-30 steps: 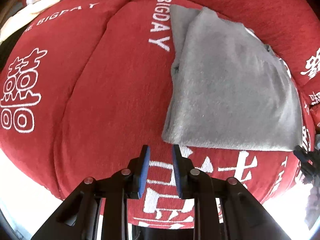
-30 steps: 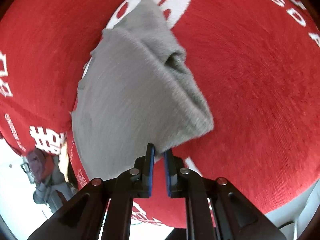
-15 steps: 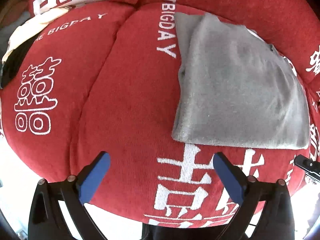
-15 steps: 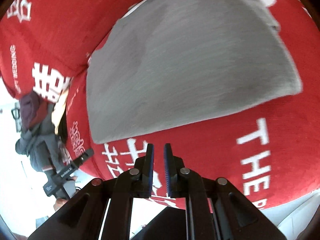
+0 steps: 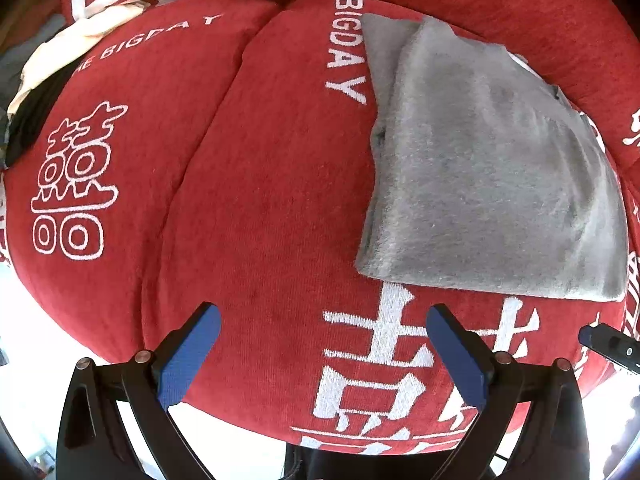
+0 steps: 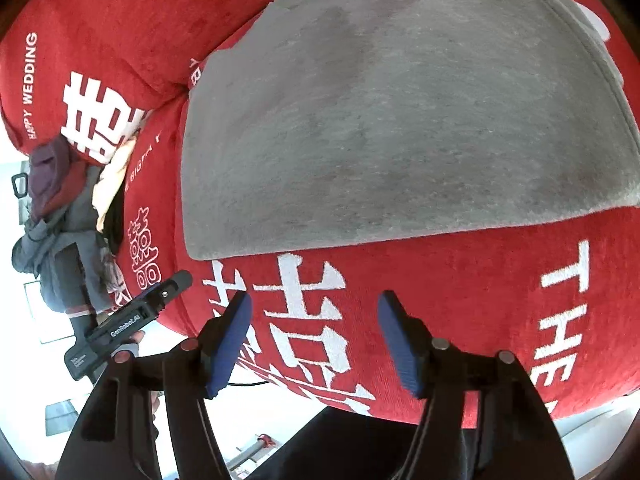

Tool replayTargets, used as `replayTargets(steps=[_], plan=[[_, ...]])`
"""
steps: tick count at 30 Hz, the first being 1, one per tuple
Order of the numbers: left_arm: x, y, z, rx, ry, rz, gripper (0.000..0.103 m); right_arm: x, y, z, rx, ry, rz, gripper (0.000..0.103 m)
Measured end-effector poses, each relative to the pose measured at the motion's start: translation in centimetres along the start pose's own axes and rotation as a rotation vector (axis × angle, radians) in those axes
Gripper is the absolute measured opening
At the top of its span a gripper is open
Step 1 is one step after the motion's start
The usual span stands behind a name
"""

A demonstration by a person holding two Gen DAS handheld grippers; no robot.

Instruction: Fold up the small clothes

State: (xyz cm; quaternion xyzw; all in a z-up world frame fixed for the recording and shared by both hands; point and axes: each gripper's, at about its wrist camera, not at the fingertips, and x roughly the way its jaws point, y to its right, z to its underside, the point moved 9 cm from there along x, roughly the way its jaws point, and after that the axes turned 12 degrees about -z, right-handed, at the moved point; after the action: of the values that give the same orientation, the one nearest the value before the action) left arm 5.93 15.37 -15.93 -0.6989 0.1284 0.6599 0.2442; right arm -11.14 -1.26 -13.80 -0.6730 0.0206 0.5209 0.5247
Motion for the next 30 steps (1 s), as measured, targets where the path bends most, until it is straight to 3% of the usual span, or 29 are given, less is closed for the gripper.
replayTargets(steps=[16, 22, 30], plan=[[1.7, -0.4, 0.0, -0.041, -0.036, 0.037, 0.103, 2.0, -1.4, 0.0, -0.021, -0.052, -0.017, 0.069], [1.7, -0.2, 0.5, -0.104, -0.062, 0.201, 0.103, 2.6, -1.9, -0.2, -0.020, -0.050, -0.045, 0.069], [1.1, -0.9, 0.5, -0.271, -0.095, 0.416, 0.103, 4.1, -1.5, -0.9, 0.110, -0.014, -0.185, 0.069]])
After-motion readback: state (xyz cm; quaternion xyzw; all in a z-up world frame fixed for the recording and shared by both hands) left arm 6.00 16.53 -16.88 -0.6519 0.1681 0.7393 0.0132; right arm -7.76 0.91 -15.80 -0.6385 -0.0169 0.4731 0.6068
